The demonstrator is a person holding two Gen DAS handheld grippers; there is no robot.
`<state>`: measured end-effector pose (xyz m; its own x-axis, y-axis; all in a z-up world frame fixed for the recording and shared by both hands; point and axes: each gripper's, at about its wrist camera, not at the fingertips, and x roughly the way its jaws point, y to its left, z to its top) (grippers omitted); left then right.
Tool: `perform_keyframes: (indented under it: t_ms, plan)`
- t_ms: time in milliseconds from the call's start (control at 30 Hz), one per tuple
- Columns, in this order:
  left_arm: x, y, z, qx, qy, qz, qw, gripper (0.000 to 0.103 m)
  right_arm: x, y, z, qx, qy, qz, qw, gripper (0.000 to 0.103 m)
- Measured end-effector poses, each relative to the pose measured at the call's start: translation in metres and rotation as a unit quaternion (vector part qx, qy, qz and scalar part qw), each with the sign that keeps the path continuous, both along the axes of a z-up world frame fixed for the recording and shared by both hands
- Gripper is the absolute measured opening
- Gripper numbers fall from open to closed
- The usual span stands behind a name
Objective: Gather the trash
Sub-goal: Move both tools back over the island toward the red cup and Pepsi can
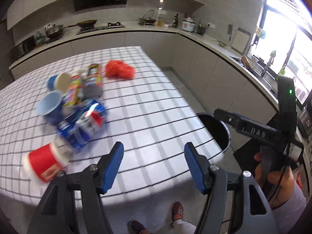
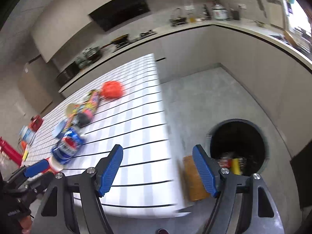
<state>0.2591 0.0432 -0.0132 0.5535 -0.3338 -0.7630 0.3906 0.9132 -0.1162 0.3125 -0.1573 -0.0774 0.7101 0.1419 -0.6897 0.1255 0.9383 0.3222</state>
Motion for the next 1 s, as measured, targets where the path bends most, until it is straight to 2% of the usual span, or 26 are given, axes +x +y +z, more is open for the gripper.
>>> perform_keyframes:
  t_ms: [133,400,633,1000]
  plan:
    - [-0.005,0.047,-0.016,0.011,0.015,0.023,0.9996,0.066,0.01,0.056,-0.003,0.005,-0.004,0.033,0.999,0.076]
    - [0.004,0.107,-0.051,0.012,0.067,0.089,0.9937,0.066,0.029,0.122,-0.013,0.01,0.011,0.096,0.995,0.076]
    - [0.021,0.137,-0.061,0.009,0.076,0.147,0.9862,0.066,0.048,0.137,-0.013,0.006,0.005,0.132,0.991,0.076]
    - [0.057,0.18,-0.06,0.053,0.038,0.235,0.9699,0.066,0.076,0.142,-0.02,0.014,0.01,0.181,0.983,0.076]
